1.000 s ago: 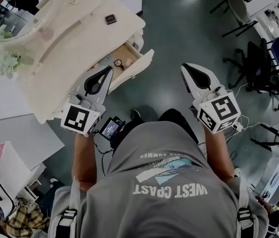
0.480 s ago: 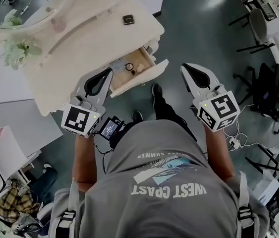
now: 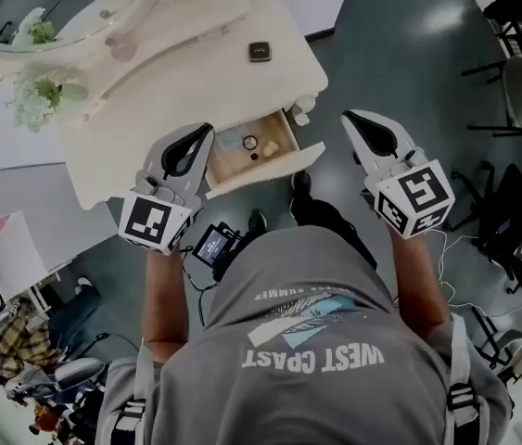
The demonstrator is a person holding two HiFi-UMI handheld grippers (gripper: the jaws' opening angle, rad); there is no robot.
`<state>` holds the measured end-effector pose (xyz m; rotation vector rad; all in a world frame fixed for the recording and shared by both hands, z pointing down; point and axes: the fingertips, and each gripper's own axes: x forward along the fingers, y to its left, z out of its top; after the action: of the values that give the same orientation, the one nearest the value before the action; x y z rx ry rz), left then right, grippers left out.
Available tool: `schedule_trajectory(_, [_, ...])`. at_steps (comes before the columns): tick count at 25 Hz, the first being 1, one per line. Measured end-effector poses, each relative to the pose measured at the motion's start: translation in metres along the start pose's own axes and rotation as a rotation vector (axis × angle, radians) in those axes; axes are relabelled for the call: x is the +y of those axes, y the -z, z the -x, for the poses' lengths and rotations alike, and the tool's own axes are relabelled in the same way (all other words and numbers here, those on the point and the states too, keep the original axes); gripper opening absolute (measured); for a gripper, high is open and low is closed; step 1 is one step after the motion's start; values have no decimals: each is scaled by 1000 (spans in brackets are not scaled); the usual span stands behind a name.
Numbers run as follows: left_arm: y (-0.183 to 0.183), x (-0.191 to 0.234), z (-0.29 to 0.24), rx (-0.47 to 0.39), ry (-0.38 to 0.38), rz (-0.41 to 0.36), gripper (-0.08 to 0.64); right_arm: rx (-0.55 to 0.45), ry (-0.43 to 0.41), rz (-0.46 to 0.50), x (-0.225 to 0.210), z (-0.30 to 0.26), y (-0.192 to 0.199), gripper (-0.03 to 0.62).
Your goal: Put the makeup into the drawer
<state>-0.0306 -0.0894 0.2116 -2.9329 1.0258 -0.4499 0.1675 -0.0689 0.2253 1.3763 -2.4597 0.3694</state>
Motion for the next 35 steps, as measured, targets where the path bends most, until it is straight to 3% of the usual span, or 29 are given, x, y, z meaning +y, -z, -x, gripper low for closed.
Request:
schedule_trajectory(6, [19,6,-61,72,-16,21,2,29,-30,-46,-53,-17,21,2])
schedule_trajectory(14, [45,29,-136,128,13,36,2,94,-8,-97,-107,-38,48,2])
schedule_trajectory(27, [145,78,-230,265,25,102,42,191,16,-169,-139,-70,106,2])
schedule_trajectory(35, [206,95,-274,354,10,114,126,247,30,-210,-146,-79,144,3])
